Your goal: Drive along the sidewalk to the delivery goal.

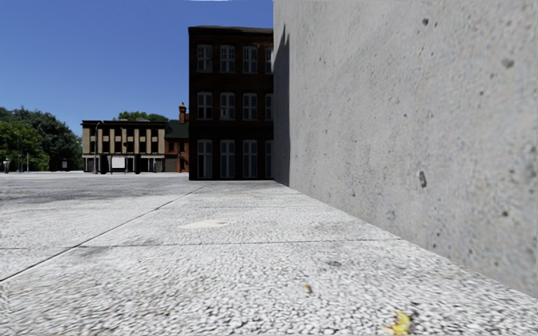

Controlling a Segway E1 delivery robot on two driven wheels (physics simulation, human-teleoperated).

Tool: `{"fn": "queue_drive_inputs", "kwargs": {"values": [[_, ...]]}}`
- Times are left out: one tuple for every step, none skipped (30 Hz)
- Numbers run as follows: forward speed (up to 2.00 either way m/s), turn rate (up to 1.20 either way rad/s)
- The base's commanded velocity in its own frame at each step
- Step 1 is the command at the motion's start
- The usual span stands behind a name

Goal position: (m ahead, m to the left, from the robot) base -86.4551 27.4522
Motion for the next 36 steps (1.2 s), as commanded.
{"fn": "queue_drive_inputs", "kwargs": {"values": [[0.00,0.55],[0.00,0.55],[0.00,0.55],[0.00,0.55],[0.00,0.55],[0.00,0.55],[0.00,0.55],[0.00,0.55],[0.00,0.55],[0.00,0.55],[0.00,0.55],[0.00,0.55],[0.00,0.55],[0.00,0.55],[0.00,0.55],[0.00,0.55],[0.00,0.55],[0.00,0.55],[0.00,0.55],[0.05,0.55],[0.12,0.55],[0.20,0.55],[0.20,0.55],[0.30,0.55],[0.34,0.55],[0.34,0.55],[0.34,0.55],[0.32,0.55],[0.32,0.55],[0.32,0.55],[0.32,0.55],[0.32,0.55],[0.35,0.55],[0.36,0.55],[0.36,0.55],[0.36,0.55]]}}
